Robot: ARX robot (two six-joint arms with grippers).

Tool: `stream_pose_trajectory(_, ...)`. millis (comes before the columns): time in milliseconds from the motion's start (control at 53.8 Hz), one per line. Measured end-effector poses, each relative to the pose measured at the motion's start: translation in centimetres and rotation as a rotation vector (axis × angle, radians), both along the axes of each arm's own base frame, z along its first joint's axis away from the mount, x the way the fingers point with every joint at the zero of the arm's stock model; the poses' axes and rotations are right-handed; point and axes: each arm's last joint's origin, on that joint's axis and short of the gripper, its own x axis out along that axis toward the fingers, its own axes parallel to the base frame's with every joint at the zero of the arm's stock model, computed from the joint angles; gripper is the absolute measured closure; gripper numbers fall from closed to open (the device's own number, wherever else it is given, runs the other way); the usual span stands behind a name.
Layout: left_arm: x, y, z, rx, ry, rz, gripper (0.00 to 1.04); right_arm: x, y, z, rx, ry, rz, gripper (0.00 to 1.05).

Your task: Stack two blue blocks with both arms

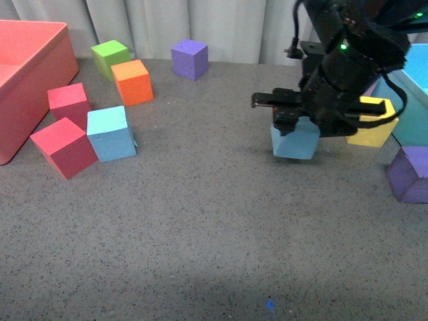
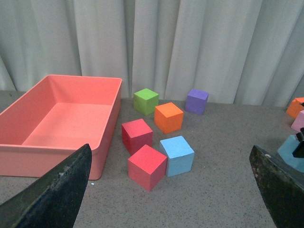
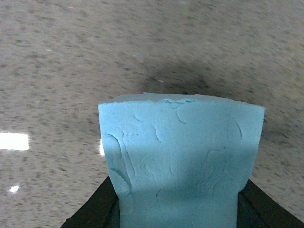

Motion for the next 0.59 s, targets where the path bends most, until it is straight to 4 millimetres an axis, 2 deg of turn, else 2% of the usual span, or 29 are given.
stream_pose_trajectory(167,0.0,0.0,0.0,0.0,0.0,0.0,0.07,0.5,2.8,0.2,0.012,-0.011,0.074,0.63)
stream_pose_trajectory(335,0.0,0.0,0.0,0.0,0.0,0.0,0.07,1.2,5.1,-0.7,0.006,0.008,0.129,0.63)
stream_pose_trajectory(595,0.0,0.0,0.0,0.0,0.0,0.0,0.07,1.9,6.9,-0.9,-0.006,0.018,0.176,0.63)
